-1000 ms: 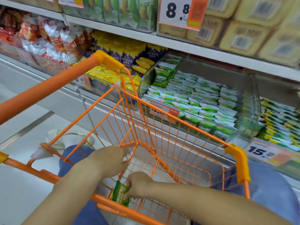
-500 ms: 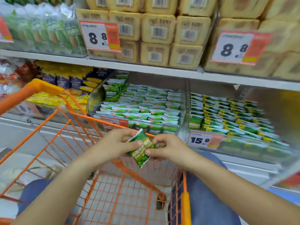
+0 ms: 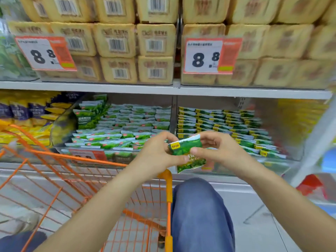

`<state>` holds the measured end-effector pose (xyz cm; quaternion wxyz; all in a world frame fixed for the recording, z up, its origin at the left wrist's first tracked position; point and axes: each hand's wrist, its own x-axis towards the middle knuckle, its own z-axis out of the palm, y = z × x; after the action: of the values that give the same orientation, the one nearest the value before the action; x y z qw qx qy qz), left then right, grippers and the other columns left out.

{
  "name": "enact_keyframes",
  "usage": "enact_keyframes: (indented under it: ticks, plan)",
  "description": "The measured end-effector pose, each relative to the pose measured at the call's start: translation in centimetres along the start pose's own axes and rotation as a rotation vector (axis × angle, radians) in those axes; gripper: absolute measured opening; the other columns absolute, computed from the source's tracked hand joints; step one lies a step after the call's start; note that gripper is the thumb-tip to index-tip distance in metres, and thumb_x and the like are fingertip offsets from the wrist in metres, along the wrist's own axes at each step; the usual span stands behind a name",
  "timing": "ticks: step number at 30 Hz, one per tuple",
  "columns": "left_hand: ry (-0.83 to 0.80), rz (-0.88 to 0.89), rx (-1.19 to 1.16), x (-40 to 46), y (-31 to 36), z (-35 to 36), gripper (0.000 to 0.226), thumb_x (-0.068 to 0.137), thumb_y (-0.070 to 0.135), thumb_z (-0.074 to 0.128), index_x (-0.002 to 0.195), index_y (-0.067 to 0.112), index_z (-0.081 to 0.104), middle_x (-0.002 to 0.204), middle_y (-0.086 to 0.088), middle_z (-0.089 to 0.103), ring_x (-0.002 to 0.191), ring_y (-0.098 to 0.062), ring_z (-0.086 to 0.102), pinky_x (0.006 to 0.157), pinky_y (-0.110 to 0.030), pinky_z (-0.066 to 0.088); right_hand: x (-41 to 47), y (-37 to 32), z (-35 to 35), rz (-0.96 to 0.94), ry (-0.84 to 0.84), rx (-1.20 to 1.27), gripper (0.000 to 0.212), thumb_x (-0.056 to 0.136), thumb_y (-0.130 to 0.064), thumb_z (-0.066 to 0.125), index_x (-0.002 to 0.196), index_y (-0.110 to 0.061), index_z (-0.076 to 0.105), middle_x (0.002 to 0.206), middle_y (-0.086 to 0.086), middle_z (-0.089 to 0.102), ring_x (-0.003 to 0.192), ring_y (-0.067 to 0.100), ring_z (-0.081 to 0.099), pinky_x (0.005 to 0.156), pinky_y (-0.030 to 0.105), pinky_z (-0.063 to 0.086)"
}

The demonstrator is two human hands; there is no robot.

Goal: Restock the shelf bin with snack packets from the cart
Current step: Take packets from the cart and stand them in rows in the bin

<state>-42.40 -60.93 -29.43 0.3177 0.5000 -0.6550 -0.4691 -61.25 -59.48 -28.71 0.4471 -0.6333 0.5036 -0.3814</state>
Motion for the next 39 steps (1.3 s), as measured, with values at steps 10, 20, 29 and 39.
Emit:
enact_keyframes:
  ticks: [10,20,29,39]
  plan:
    - [0.446,0.229,0.637,4.3,-4.3,1.3,0.061,0.099,0.055,0.022,0.141,0.014,0.041,0.136,-0.004,0.05,0.129,-0.019,0.038,0.106,-0.032,0.028,6.1,2.6,-5.4,-0.008,0.346,-0.215,0.016,0.074,-0.024,0.081,0.08,-0.017,0.068,0.072,0.008,0.066,0.064,0.013,0.053,0.066,0.028,0.039]
    - [0.354,0.088,0.801,5.0,-5.7,1.6,0.078,0.089,0.061,0.008,0.148,0.015,0.03,0.144,-0.005,0.044,0.138,-0.021,0.032,0.109,-0.036,0.028,11.1,6.1,-2.3,0.105,0.139,-0.735,0.031,0.078,-0.033,0.077,0.102,-0.022,0.06,0.114,0.002,0.066,0.104,0.021,0.06,0.074,0.025,0.041]
    - [0.375,0.139,0.821,5.2,-6.6,1.6,0.08,0.091,0.064,0.003,0.139,0.015,0.044,0.137,-0.004,0.051,0.132,-0.02,0.038,0.105,-0.033,0.033,12.0,6.7,-1.0,0.071,0.02,-1.177,0.034,0.081,-0.047,0.068,0.106,-0.026,0.059,0.099,-0.003,0.067,0.093,0.021,0.059,0.096,0.034,0.031]
    - [0.393,0.17,0.798,5.2,-6.6,1.7,0.082,0.088,0.064,0.001,0.137,0.017,0.047,0.135,-0.001,0.052,0.131,-0.017,0.038,0.104,-0.029,0.033,11.5,6.4,0.1,0.015,-0.079,-1.259,0.047,0.083,-0.056,0.062,0.122,-0.03,0.056,0.112,-0.004,0.066,0.111,0.023,0.054,0.102,0.038,0.029]
